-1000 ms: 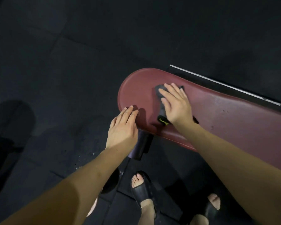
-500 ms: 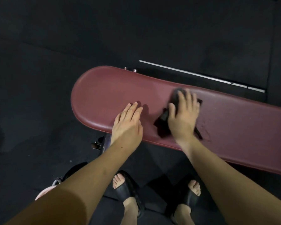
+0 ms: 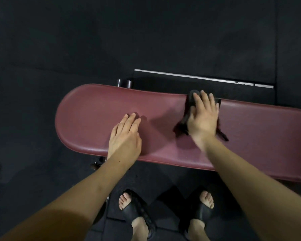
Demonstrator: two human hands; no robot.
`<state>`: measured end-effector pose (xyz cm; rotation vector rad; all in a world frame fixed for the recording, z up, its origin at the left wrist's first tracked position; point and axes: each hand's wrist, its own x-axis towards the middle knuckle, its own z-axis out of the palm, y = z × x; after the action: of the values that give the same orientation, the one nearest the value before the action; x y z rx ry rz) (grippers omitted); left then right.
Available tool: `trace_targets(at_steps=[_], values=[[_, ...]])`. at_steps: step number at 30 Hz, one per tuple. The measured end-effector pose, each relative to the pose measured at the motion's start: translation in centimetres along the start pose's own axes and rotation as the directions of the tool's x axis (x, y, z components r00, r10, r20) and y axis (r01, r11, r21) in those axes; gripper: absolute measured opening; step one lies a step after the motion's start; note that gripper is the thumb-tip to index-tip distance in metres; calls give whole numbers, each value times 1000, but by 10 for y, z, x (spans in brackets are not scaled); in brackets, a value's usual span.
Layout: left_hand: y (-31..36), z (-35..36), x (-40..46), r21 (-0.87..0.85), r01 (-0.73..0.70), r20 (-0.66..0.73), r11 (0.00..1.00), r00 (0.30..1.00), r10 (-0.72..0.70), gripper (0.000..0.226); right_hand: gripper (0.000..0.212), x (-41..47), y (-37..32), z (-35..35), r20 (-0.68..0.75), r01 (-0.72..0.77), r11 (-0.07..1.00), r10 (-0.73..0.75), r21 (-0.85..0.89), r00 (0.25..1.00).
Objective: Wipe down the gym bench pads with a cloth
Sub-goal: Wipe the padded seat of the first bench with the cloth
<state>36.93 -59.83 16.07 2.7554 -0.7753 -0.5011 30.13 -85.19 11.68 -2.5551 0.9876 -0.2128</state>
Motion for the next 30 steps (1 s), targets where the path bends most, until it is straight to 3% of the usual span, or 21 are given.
trace_targets(at_steps=[2,5,8,13,17,18,21,24,27,30], values=[[-2,1,-1,23,4,-7,1000,1000,-4,53,59,-5,-47,15,-27,-26,1000,26,-5,999],[-6,0,-3,61,-8,-10,998,1000,8,52,56,-16,-93,33,48,256,966,-257,32,965],[-7,-4,-4,80,-11,11,997,1000,10,51,48,-12,-60,24,48,414,910,-415,32,908],[-1,-2,2,87,-28,35,996,999,25,51,49,-17,34,-16,77,266,964,-263,-29,962],[-2,1,-4,82,-36,35,996,999,33,51,56,-25,-19,4,-2,-28,999,28,-24,1000],[-4,1,-8,77,-27,29,997,999,25,52,57,-32,-43,13,-18,-7,1000,7,-22,1000],[-10,-2,-21,81,-18,27,997,1000,16,52,53,-67,-83,31,110,300,954,-301,21,947],[-16,-5,-32,94,-23,33,995,999,20,52,48,-75,-48,19,131,479,877,-481,44,867],[-18,-5,-38,85,-34,46,996,998,30,52,48,-77,9,-5,156,427,904,-420,-15,894],[-20,-6,-44,70,-45,35,997,999,42,52,52,-83,17,-14,139,228,973,-221,-35,965]])
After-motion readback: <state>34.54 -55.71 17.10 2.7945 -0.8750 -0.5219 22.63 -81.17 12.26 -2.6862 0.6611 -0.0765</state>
